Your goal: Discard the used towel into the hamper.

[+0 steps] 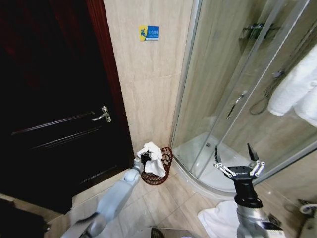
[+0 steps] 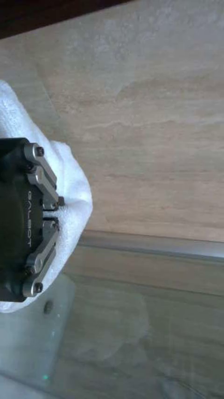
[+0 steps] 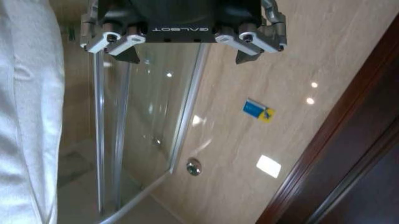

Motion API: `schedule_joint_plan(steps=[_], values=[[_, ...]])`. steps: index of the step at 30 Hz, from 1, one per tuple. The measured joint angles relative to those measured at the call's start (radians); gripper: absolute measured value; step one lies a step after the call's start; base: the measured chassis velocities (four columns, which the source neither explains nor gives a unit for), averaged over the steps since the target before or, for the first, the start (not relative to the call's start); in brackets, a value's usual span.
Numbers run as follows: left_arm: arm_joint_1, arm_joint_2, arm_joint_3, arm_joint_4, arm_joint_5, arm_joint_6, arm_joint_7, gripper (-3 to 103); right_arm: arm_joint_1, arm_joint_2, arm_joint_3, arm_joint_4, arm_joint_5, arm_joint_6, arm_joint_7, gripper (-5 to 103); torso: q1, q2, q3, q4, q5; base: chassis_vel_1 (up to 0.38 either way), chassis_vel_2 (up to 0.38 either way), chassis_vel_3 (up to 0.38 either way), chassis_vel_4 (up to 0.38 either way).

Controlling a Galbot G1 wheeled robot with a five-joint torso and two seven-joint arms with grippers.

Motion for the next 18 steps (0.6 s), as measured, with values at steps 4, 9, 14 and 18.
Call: schedule_joint_plan(steps=[4, 9, 14, 18], values=[[-0.049, -0.009, 0.029, 0.068, -0.007, -0.023, -0.021, 4, 0.005, 0.000, -0.003, 0.025, 0.002, -0.003, 0.000, 100, 0.000, 0.000, 0.000, 0.0000, 0.0000, 0.000, 0.000, 0.000, 0.000], [-0.089, -0.010, 0.054, 0.096, -0.030, -0.036, -0.050, 4, 0.004, 0.000, 0.005, 0.045, -0.006, 0.021, 0.010, 100, 0.000, 0.000, 0.000, 0.0000, 0.0001, 0.000, 0.000, 0.000, 0.000], [-0.096, -0.008, 0.068, 0.095, -0.038, -0.036, -0.053, 4, -0.008, 0.000, 0.015, 0.060, 0.003, 0.029, 0.004, 100, 0.000, 0.000, 0.000, 0.0000, 0.0000, 0.000, 0.000, 0.000, 0.000], [-0.095, -0.017, 0.075, 0.094, -0.038, -0.035, -0.053, 4, -0.007, 0.000, 0.018, 0.076, 0.007, 0.031, -0.005, 100, 0.000, 0.000, 0.000, 0.0001, 0.0001, 0.000, 0.000, 0.000, 0.000]])
